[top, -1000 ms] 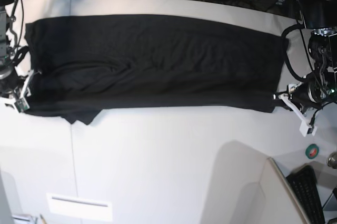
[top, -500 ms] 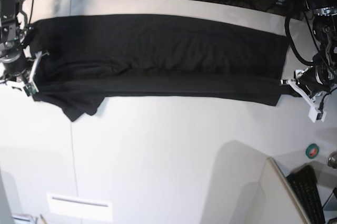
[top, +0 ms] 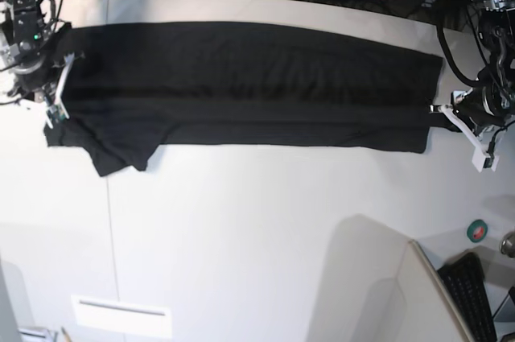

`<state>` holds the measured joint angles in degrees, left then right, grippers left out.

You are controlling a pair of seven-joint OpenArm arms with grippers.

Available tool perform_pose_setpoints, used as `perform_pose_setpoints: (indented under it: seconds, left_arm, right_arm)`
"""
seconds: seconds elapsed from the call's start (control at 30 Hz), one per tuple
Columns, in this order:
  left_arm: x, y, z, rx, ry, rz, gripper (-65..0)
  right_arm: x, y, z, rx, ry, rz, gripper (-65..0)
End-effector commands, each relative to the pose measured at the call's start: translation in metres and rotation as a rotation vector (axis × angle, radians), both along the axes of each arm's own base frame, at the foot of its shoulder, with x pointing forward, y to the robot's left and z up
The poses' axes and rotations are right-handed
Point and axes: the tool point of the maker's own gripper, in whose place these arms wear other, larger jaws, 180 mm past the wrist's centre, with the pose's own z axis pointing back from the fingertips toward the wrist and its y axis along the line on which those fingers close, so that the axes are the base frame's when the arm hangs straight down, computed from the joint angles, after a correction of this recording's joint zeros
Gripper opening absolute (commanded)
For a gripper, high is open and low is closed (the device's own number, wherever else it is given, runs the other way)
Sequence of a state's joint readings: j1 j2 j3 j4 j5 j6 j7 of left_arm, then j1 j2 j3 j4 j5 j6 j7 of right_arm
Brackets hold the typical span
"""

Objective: Layout the t-shirt on the table in an organized manner, then fold the t-shirt properly
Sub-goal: 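Release the folded shirt and withdraw the left gripper, then grasp the strip's end with the right gripper and fold it inward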

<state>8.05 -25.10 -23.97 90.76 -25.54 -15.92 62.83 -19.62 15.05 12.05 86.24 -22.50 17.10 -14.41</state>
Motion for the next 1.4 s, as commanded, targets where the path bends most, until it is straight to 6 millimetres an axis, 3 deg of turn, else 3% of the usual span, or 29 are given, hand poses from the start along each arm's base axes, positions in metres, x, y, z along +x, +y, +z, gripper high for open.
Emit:
perform_pose_setpoints:
  seconds: [0.0,0.27,0.57,0.6,0.63,0.7,0.77,0.83,0.9,1.0,1.07,1.13,1.23,1.3,1.37]
  left_arm:
    - [0.003,0.009,0.01,0.033,-0.019,-0.001,-65.0]
    - [-0.015,0.011,-0.001,0.042,0.033,-0.008,-65.0]
    - [-0.015,0.013,0.0,0.045,0.03,0.0,-65.0]
    - [-0.015,0.013,0.0,0.045,0.028,0.001,-65.0]
    - [-0.014,0.015,0.002,0.047,0.024,0.003,-63.2]
    - [-0.015,0.03,0.01,0.056,0.0,0.049,-45.9]
    - [-0.015,0.049,0.024,0.061,-0.05,0.121,-28.5]
    - [-0.017,0.066,0.036,0.069,-0.085,0.175,-16.6]
    - [-0.02,0.075,0.041,0.072,-0.106,0.211,-12.7]
    - [-0.024,0.079,0.041,0.055,-0.124,0.255,-12.8]
    - [-0.028,0.081,0.041,0.041,-0.142,0.29,-19.7]
    - [-0.032,0.088,0.044,0.029,-0.191,0.345,-38.5]
    - [-0.037,0.097,0.046,0.036,-0.214,0.379,-65.0]
    - [-0.043,0.101,0.039,0.029,-0.192,0.392,-65.0]
    - [-0.047,0.106,0.031,0.019,-0.168,0.409,-65.0]
  right_arm:
    - [0.006,-0.009,0.011,-0.023,-0.034,-0.002,-65.0]
    - [-0.009,-0.011,-0.006,-0.014,0.019,-0.017,-65.0]
    - [-0.003,0.001,-0.005,0.016,-0.002,-0.029,-65.0]
    - [-0.003,0.001,-0.004,0.015,-0.006,-0.026,-57.3]
    - [-0.002,0.002,-0.001,0.014,-0.013,-0.023,-45.5]
    - [-0.002,0.003,0.005,0.01,-0.028,-0.015,-26.7]
    - [0.003,0.0,0.022,0.006,-0.081,-0.029,-17.4]
    - [0.012,0.005,0.04,0.054,-0.15,-0.06,-21.0]
    - [0.023,0.007,0.055,0.111,-0.211,-0.085,-29.9]
    - [0.057,0.012,0.077,0.183,-0.306,-0.099,-48.6]
    - [0.075,0.015,0.086,0.214,-0.351,-0.111,-65.0]
    - [0.084,0.023,0.087,0.244,-0.36,-0.148,-65.0]
    - [0.074,0.016,0.083,0.211,-0.304,-0.227,-65.0]
    - [0.065,0.019,0.074,0.217,-0.269,-0.238,-65.0]
    - [0.068,0.027,0.07,0.226,-0.264,-0.209,-65.0]
